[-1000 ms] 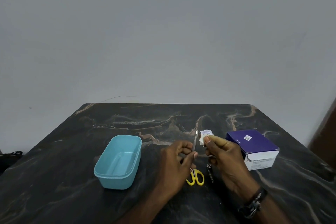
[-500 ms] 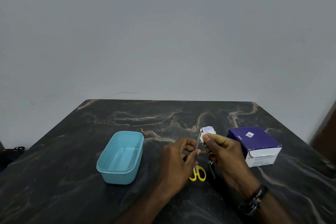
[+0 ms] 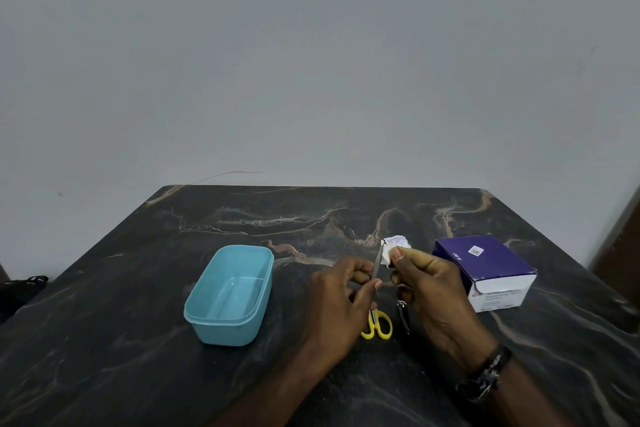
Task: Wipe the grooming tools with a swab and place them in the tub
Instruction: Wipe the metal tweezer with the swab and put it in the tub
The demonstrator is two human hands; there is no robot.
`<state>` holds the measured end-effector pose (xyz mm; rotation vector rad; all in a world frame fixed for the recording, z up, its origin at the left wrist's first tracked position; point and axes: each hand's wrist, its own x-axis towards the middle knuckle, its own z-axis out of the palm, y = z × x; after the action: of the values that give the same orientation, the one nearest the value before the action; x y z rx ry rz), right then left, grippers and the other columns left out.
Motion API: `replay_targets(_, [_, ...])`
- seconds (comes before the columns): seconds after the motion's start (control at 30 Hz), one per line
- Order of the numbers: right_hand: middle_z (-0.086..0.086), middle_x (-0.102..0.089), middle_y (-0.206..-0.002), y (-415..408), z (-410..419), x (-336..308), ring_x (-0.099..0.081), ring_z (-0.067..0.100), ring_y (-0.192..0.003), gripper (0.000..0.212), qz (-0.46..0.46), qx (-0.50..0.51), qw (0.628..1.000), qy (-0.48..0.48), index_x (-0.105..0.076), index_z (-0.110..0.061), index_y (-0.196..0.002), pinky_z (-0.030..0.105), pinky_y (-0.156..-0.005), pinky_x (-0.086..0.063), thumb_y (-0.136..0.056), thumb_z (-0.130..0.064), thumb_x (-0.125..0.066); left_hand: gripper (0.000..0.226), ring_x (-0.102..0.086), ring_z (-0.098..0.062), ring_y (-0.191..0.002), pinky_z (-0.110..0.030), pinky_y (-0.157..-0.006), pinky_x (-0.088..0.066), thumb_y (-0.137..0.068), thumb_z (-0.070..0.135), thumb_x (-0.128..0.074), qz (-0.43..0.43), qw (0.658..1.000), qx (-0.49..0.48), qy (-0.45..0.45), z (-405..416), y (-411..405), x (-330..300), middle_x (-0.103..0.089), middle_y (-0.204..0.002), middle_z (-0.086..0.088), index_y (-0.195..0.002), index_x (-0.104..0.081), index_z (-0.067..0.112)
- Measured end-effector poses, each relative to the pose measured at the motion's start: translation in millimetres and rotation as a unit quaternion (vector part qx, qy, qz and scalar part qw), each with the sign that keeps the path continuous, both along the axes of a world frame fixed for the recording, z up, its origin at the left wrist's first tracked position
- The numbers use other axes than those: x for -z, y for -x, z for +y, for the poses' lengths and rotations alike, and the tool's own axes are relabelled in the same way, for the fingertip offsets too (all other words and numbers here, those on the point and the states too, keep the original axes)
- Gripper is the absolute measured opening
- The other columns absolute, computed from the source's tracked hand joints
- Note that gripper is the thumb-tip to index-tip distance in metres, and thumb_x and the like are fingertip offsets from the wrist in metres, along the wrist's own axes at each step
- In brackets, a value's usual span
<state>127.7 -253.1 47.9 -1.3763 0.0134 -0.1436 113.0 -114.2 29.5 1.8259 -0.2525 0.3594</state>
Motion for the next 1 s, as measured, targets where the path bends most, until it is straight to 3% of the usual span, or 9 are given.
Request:
replay_targets(0.3, [-0.001, -0.065, -0.056, 1.7, 2.6, 3.1, -0.05, 0.012, -0.053, 0.013, -0.046, -0.009, 0.996, 0.071, -0.076, -0.011, -0.088, 0.026, -0.051, -0.041, -0.09, -0.013, -0.063, 0.017, -0.071, -0.008, -0.07, -0.027, -0.061, -0.06, -0.086, 0.018, -0.071, -0.037, 0.998, 0.005, -0.041, 0.9, 2.7, 0.3, -0.071, -0.087, 0.006, -0.102, -0.066, 0.02])
replay_targets(0.4, [0.009, -0.074, -0.073, 0.6, 1.2, 5.0, -0.068, 0.023, -0.069, 0.014, -0.054, -0.029, 0.993, 0.098, -0.077, -0.012, -0.084, 0.04, -0.068, -0.055, -0.089, -0.015, -0.065, 0.016, -0.071, -0.007, -0.071, -0.032, -0.062, -0.061, -0.085, 0.017, -0.071, -0.038, 0.999, 0.005, -0.037, 1.2, 1.1, 3.1, -0.072, -0.086, 0.006, -0.101, -0.068, 0.022])
replay_targets(0.47, [0.013, -0.074, -0.076, 0.4, 0.3, 6.5, -0.069, 0.026, -0.075, 0.016, -0.066, -0.038, 0.987, 0.14, -0.076, -0.012, -0.08, 0.043, -0.075, -0.054, -0.09, -0.014, -0.064, 0.016, -0.072, -0.009, -0.069, -0.037, -0.061, -0.062, -0.085, 0.014, -0.071, -0.033, 0.999, 0.008, -0.021, 1.3, -1.1, 5.3, -0.072, -0.083, 0.006, -0.098, -0.069, 0.022])
replay_targets(0.57, [0.006, -0.072, -0.068, -1.5, -0.3, 6.8, -0.066, 0.015, -0.066, 0.018, -0.091, -0.011, 0.985, 0.147, -0.075, -0.011, -0.076, 0.031, -0.066, -0.055, -0.09, -0.011, -0.063, 0.014, -0.071, -0.009, -0.066, -0.037, -0.059, -0.061, -0.085, 0.012, -0.07, -0.031, 0.999, 0.019, -0.021, 1.3, -0.2, 3.9, -0.072, -0.083, 0.007, -0.095, -0.069, 0.022])
replay_targets(0.63, [-0.003, -0.067, -0.058, -1.3, -2.3, 4.0, -0.059, 0.001, -0.056, 0.017, -0.112, 0.017, 0.985, 0.132, -0.072, -0.006, -0.078, 0.016, -0.054, -0.047, -0.091, -0.01, -0.062, 0.012, -0.071, -0.009, -0.065, -0.027, -0.057, -0.06, -0.086, 0.012, -0.069, -0.036, 0.998, 0.03, -0.036, 0.5, 3.4, 0.5, -0.072, -0.085, 0.007, -0.096, -0.07, 0.018])
replay_targets(0.73, [-0.005, -0.065, -0.054, -2.3, -4.9, 3.3, -0.055, -0.002, -0.05, 0.016, -0.12, 0.024, 0.984, 0.133, -0.071, -0.003, -0.078, 0.011, -0.049, -0.042, -0.09, -0.01, -0.062, 0.011, -0.07, -0.007, -0.065, -0.013, -0.052, -0.052, -0.087, 0.012, -0.068, -0.038, 0.998, 0.027, -0.049, -1.6, 6.9, -1.9, -0.072, -0.087, 0.004, -0.098, -0.07, 0.013])
replay_targets(0.9, [0.012, -0.073, -0.074, -2.6, -1.3, 9.2, -0.068, 0.025, -0.071, 0.019, -0.085, -0.033, 0.979, 0.184, -0.075, -0.009, -0.077, 0.036, -0.07, -0.055, -0.091, -0.012, -0.063, 0.014, -0.071, -0.008, -0.063, -0.035, -0.059, -0.06, -0.087, 0.013, -0.068, -0.045, 0.998, 0.02, -0.04, 2.1, 1.6, 4.2, -0.073, -0.083, 0.005, -0.099, -0.071, 0.02])
replay_targets(1.0, [0.008, -0.074, -0.071, -0.4, 0.1, 7.3, -0.068, 0.017, -0.067, 0.018, -0.113, 0.003, 0.979, 0.173, -0.075, -0.011, -0.076, 0.028, -0.065, -0.055, -0.09, -0.011, -0.064, 0.014, -0.071, -0.007, -0.066, -0.035, -0.06, -0.061, -0.087, 0.013, -0.068, -0.039, 0.998, 0.021, -0.033, 1.8, 2.0, 3.6, -0.074, -0.085, 0.006, -0.099, -0.071, 0.019])
